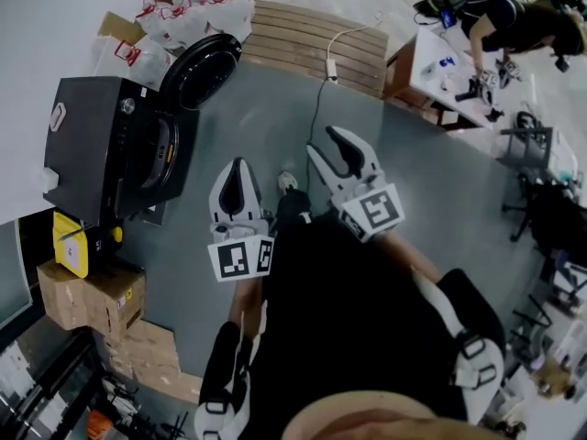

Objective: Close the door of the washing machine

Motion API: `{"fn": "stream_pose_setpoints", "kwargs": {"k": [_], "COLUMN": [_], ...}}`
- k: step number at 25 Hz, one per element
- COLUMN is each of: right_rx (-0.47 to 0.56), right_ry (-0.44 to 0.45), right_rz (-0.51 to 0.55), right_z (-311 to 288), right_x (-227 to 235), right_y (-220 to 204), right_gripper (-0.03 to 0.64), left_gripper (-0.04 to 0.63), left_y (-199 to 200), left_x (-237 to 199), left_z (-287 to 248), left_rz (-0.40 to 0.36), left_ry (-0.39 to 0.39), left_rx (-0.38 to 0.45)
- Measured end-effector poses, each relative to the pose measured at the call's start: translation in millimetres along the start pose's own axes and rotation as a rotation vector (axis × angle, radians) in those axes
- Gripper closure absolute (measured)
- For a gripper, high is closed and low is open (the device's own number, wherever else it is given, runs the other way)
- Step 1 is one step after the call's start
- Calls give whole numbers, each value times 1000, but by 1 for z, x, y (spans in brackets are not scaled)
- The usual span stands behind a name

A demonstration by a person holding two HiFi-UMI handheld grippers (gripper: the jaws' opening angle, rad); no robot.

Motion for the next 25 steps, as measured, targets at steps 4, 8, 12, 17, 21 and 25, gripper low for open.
{"fn": "stream_pose_setpoints", "kwargs": {"k": [4, 8, 12, 17, 21, 25], "right_rx": [-20, -36, -56, -69, -95, -135], "right_ry": [-3, 0, 17, 42, 72, 117], "right_rz": [-8, 7, -1, 10, 25, 26], "right_z": [-45, -84, -120, -169, -218, -273], "right_x": [4, 11, 21, 49, 74, 105], "right_y": [2, 1, 1, 3, 13, 24], "right_gripper": [453, 453, 453, 453, 453, 453], "left_gripper": [591, 591, 591, 591, 591, 591], "left_y": [-2, -3, -9, -15, -13, -13], "left_x": [-33, -58, -78, -97, -115, -131], "left_z": [-26, -43, -63, -101, -143, -194], "left_rz": [-5, 9, 17, 18, 29, 37], "left_ry": [-5, 6, 27, 65, 101, 138], "left_rx": [-11, -21, -35, -39, -42, -47]}}
Point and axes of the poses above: the fingertips, and each gripper's own axes: z backward along the fingers, x to its right, y out of its top, the point moved 8 cm from there along z, backward along the fingers, and after that the axes turned 8 degrees about -z, right-handed, at the moved point
